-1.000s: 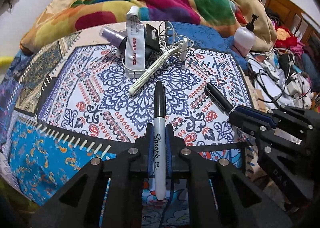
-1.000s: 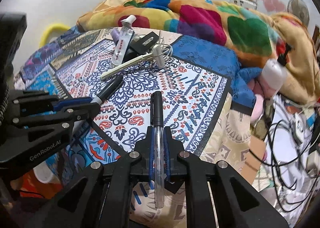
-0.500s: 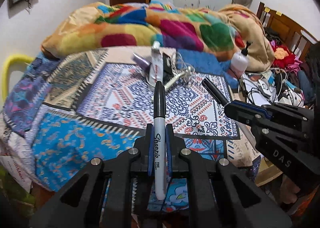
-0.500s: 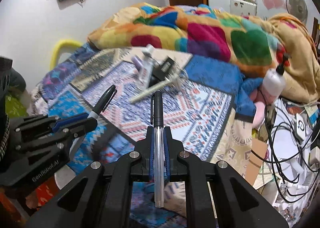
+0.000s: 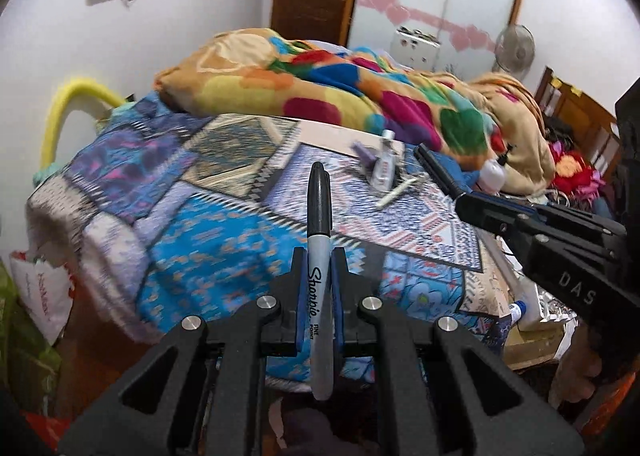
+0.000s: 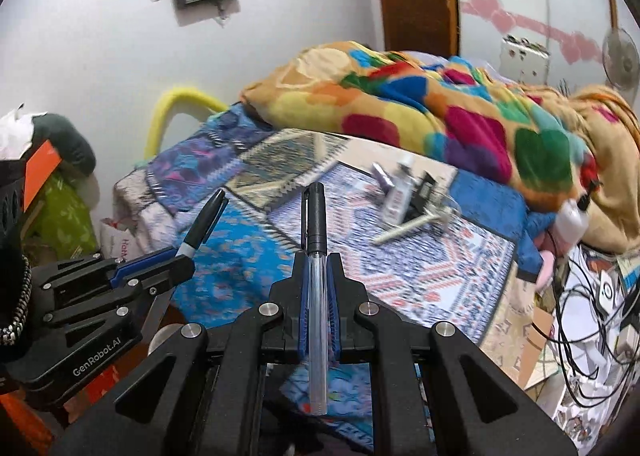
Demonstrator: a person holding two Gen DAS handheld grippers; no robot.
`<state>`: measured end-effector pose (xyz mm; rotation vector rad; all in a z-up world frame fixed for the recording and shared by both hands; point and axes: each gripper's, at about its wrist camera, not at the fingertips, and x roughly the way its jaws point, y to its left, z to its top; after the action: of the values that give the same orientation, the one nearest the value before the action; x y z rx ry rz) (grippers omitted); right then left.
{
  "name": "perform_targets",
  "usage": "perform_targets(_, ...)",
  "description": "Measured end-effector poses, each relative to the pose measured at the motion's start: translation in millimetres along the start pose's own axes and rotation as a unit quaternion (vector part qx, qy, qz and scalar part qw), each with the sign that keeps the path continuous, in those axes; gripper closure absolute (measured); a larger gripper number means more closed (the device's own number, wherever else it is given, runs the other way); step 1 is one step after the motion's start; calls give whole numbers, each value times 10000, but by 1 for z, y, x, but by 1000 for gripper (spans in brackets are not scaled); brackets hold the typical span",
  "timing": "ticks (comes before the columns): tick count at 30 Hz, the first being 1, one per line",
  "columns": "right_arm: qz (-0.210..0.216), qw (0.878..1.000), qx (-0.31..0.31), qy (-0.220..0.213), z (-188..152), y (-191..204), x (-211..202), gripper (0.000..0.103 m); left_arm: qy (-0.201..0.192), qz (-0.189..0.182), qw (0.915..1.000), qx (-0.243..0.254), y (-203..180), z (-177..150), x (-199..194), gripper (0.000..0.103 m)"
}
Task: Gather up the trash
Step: 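Carry the marker and pen in both tools down over the white bucket, then open both tools to drop the marker and pen into the bucket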
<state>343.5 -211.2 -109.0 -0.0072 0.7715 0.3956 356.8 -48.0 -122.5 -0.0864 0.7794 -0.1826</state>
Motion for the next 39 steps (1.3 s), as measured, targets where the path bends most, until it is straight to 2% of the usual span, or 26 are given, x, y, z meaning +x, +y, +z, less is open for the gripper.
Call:
perform_targets(6,254,9993,-278,-37,3,53,-2,95,-98,346,9986,-378,56,-20,-36,93)
perform_targets(12,651,9969,-420,137,-2,104,12,95,-154,762,9942,-742,110,-48,-67,93)
perform_targets(18,1033,9910,-734,420,-14,156,35,95,-52,1148,9871,-1112,161,-78,-80,93)
perform_targets(29,1467,9740,-1243,1200,-38,227,92,95,548,1552,9687,-1861,236,-146,-58,93)
perform_targets(35,1572,9602,-1366,1862,-58,255,134,95,1122,1411,9606,-2114,263,-181,-28,93)
perform_targets(39,1612,9486,-1482,2283,-73,270,159,95,1491,1357,9520,-2303,276,-205,-5,93)
